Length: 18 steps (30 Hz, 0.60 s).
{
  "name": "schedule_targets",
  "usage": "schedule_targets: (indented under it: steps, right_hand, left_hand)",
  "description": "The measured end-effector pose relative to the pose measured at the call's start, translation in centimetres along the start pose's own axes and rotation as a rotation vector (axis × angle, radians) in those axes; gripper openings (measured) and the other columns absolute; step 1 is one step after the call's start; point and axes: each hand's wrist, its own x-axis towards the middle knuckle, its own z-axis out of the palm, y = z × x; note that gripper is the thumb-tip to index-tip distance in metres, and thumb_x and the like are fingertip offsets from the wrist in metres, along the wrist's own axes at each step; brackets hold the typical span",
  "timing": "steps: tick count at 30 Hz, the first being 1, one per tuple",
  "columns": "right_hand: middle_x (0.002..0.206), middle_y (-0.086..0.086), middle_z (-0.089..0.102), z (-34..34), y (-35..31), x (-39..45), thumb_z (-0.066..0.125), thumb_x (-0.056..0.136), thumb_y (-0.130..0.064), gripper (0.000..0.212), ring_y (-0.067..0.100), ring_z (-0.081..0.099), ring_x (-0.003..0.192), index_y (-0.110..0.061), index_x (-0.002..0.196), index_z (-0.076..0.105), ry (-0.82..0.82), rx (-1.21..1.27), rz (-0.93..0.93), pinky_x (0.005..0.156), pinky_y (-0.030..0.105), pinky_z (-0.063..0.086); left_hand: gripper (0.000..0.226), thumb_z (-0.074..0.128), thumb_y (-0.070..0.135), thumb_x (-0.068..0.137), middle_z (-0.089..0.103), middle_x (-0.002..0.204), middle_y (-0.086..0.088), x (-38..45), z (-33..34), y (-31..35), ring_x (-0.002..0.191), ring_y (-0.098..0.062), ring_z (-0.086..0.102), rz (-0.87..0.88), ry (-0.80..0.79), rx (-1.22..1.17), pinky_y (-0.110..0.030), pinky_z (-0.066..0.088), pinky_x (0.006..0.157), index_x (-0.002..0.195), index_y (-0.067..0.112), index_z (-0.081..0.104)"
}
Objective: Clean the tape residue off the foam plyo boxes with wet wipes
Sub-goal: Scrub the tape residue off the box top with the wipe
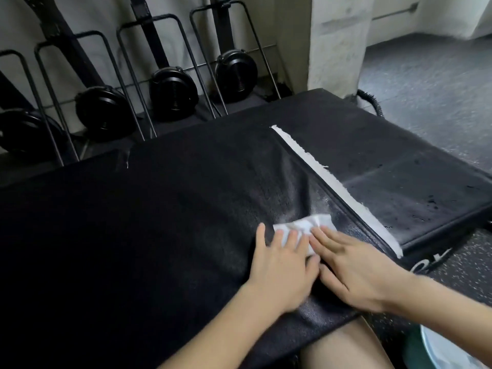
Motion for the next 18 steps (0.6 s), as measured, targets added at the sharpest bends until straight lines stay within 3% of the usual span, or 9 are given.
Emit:
schedule_targets:
  steps: [3, 6, 8, 10, 14, 18]
  right_hand:
    - [0.148, 0.022, 0.051, 0.9, 1.8, 3.7, 0.024, 0.099, -0.04, 0.068, 0.033, 0.045, 0.141, 0.003, 0.147, 0.046, 0.0, 0.011, 0.055, 0.12, 0.028, 0.014]
    - [0.162, 0.011, 0.033, 0.9, 2.9, 4.1, 0.006, 0.097, -0.045, 0.075, 0.022, 0.024, 0.153, -0.007, 0.158, 0.027, -0.039, 0.083, 0.088, 0.126, 0.028, 0.008]
    - [0.154, 0.011, 0.046, 0.0, 2.6, 1.9, 0.018, 0.1, -0.039, 0.066, 0.023, 0.037, 0.146, -0.007, 0.153, 0.04, 0.006, 0.114, 0.074, 0.124, 0.024, 0.01]
    - [0.141, 0.013, 0.06, -0.8, 1.4, -1.8, 0.035, 0.099, -0.032, 0.055, 0.026, 0.053, 0.134, -0.004, 0.141, 0.056, 0.063, 0.127, 0.063, 0.121, 0.021, 0.015]
    - [0.147, 0.006, 0.055, 0.6, 0.7, -9.9, 0.048, 0.096, -0.032, 0.051, 0.021, 0.048, 0.139, -0.008, 0.139, 0.06, 0.152, 0.152, 0.042, 0.121, 0.031, 0.027]
    - [0.137, 0.0, 0.064, 2.0, 3.5, -12.0, 0.054, 0.099, -0.029, 0.037, 0.017, 0.059, 0.129, -0.012, 0.128, 0.07, 0.317, 0.128, 0.034, 0.111, 0.039, 0.045]
  left_hand:
    - [0.071, -0.002, 0.046, 0.093, 0.038, 0.151, 0.001, 4.1, -0.3, -1.3, 0.139, -0.025, 0.032, -0.079, -0.078, 0.02, -0.065, 0.005, 0.115, 0.149, 0.02, 0.033]
    - [0.069, -0.001, 0.046, 0.094, 0.042, 0.148, -0.001, 5.7, -0.2, -1.2, 0.139, -0.027, 0.032, -0.096, -0.1, 0.003, -0.065, 0.005, 0.115, 0.146, 0.02, 0.036]
    - [0.07, -0.001, 0.046, 0.093, 0.051, 0.139, -0.001, 4.5, -0.1, -0.1, 0.134, -0.027, 0.039, -0.071, -0.063, -0.021, -0.066, 0.008, 0.114, 0.141, 0.021, 0.044]
    - [0.058, 0.012, 0.044, 0.098, 0.058, 0.129, -0.002, 1.9, 0.3, 1.7, 0.127, -0.028, 0.045, -0.012, 0.023, -0.046, -0.067, 0.013, 0.114, 0.134, 0.021, 0.05]
    - [0.045, 0.03, 0.041, 0.1, 0.062, 0.123, -0.004, -2.1, 1.5, 6.3, 0.124, -0.03, 0.049, 0.119, 0.114, -0.074, -0.061, 0.028, 0.112, 0.126, 0.018, 0.059]
    - [0.038, 0.037, 0.039, 0.098, 0.069, 0.114, 0.001, -0.4, 2.3, 9.4, 0.12, -0.025, 0.055, 0.116, 0.176, -0.065, -0.05, 0.035, 0.111, 0.11, 0.022, 0.07]
